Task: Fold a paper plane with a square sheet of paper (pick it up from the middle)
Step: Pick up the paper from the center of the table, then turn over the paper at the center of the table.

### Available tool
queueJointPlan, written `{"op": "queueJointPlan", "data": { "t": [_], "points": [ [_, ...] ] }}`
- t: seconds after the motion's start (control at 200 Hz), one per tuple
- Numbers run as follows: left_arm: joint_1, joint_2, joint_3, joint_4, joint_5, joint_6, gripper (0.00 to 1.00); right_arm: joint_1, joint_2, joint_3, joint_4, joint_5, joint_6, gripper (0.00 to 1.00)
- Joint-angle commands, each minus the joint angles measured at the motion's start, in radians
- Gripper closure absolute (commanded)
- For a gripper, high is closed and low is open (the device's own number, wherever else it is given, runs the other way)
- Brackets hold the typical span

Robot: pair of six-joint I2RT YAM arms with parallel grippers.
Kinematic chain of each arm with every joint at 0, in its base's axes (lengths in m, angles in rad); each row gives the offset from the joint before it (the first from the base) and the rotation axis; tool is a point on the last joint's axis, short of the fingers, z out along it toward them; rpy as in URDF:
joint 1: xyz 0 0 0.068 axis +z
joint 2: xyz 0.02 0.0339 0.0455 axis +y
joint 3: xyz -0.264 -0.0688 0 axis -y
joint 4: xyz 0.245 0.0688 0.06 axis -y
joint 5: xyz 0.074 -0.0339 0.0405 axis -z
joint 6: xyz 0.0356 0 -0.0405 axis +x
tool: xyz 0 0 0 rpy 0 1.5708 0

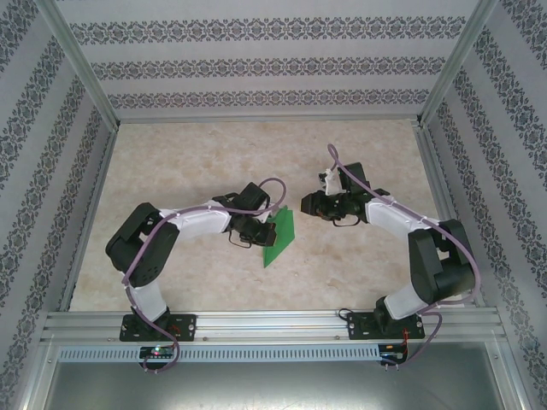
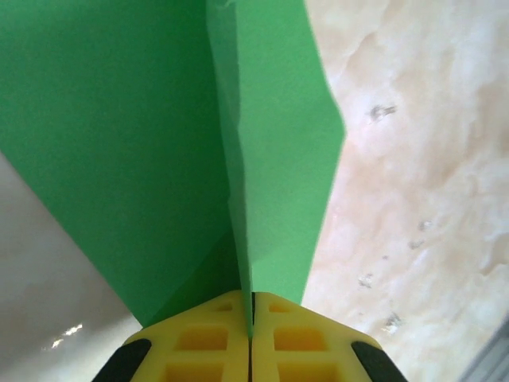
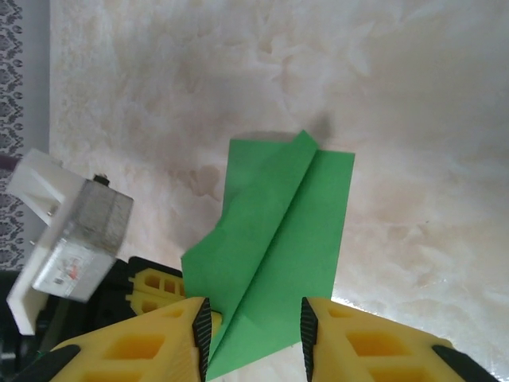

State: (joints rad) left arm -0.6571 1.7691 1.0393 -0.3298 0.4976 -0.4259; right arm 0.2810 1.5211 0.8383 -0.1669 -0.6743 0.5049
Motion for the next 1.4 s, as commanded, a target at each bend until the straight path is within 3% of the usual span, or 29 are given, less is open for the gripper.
{"op": "queueJointPlan", "data": {
  "t": [0.0, 0.17, 0.49, 0.919, 1.209, 1.394],
  "points": [
    [0.027, -0.071, 0.039, -0.016, 0.082, 0.018, 0.92, -0.007, -0.043, -0.032, 0.059, -0.048, 0.032, 0.62],
    [0.067, -0.132, 0.069, -0.041, 0.143, 0.023, 0.92, -0.007, -0.084, -0.054, 0.154, -0.089, 0.107, 0.58],
    [0.122, -0.211, 0.141, -0.026, 0.267, -0.006, 0.91, 0.013, -0.100, -0.087, 0.493, -0.182, 0.366, 0.53],
    [0.149, -0.221, 0.137, 0.117, 0.401, -0.085, 0.91, 0.088, -0.049, -0.041, 0.640, -0.190, 0.464, 0.53],
    [0.170, -0.217, 0.105, 0.190, 0.424, -0.129, 0.89, 0.113, -0.057, -0.032, 0.647, -0.203, 0.466, 0.60],
    [0.181, -0.212, 0.079, 0.241, 0.439, -0.165, 0.87, 0.112, -0.068, -0.042, 0.653, -0.203, 0.469, 0.72]
  ]
}}
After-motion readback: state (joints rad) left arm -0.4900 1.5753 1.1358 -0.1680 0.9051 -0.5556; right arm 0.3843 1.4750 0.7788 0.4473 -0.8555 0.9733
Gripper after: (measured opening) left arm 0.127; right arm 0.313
